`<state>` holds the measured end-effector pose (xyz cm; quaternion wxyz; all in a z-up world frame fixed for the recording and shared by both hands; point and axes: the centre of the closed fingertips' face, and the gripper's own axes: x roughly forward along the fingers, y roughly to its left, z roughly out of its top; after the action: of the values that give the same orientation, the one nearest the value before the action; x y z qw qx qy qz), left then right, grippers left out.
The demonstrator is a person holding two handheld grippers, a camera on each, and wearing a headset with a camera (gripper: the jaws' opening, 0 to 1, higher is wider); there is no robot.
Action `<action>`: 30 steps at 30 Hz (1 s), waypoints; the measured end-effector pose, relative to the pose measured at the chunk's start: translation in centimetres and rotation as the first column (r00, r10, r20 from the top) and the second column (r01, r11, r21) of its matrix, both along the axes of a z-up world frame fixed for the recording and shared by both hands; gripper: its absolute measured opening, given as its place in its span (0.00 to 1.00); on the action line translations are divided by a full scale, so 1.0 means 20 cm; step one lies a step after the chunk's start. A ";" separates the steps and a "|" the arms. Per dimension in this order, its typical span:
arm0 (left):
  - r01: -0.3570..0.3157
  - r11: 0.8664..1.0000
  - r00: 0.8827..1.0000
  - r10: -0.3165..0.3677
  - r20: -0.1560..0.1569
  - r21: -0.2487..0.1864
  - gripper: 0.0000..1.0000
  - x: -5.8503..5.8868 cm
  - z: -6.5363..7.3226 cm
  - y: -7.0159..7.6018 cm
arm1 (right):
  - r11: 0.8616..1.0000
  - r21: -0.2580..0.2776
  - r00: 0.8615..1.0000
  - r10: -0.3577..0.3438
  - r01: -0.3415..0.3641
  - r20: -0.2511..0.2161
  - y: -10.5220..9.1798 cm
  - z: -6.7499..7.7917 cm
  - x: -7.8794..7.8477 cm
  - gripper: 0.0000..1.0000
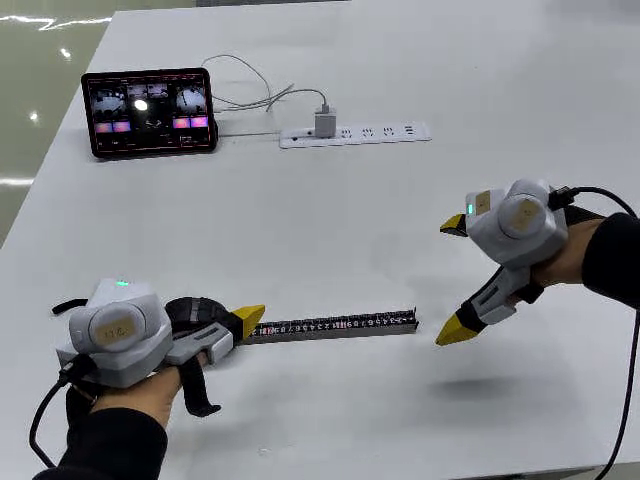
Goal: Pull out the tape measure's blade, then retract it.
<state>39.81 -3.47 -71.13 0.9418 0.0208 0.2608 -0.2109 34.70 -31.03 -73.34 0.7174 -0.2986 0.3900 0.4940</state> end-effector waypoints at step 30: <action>0.006 0.999 0.999 -0.007 0.031 0.040 0.99 0.01 -0.11 0.02 | 0.993 -0.044 0.993 0.108 -0.110 -0.053 0.07 -0.19 -0.04 0.63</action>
<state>40.00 -3.12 -73.26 0.9444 0.0437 0.2503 -0.2085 33.81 -29.60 -77.12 0.6721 -0.3235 0.4027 0.5305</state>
